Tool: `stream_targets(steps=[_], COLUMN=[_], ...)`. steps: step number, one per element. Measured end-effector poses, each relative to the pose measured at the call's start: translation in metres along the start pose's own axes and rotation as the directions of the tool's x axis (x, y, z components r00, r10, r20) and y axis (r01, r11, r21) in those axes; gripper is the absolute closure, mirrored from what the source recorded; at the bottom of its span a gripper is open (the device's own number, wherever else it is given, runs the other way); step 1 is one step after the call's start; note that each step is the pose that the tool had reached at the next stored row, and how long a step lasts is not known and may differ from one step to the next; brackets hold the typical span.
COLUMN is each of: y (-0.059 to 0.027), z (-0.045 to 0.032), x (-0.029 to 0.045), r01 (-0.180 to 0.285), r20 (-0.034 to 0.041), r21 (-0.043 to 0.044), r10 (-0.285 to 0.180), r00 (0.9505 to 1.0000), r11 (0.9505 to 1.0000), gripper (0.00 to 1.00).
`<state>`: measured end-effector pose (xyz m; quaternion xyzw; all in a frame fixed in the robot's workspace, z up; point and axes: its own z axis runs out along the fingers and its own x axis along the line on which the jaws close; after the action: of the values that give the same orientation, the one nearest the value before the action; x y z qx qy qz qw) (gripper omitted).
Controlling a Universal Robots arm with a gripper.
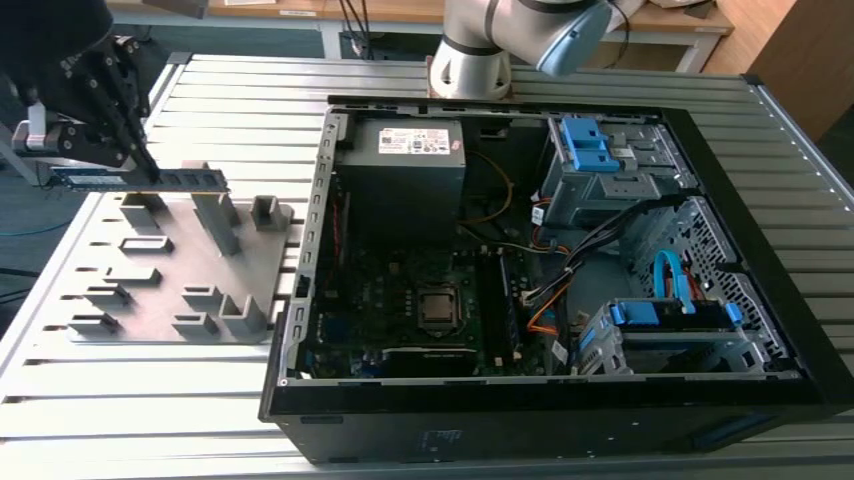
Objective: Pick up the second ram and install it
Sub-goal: 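Pick up the second ram and move it above second insertion slot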
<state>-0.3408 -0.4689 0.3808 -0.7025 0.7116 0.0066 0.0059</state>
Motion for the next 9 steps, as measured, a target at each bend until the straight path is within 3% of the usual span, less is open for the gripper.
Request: stream_targets(steps=[9], y=[-0.0187], z=[0.0001], x=[-0.0003], r01=[0.0], r20=[0.0001], r21=[0.0], r10=[0.0], r00=[1.0], r11=[1.0], gripper=[0.86])
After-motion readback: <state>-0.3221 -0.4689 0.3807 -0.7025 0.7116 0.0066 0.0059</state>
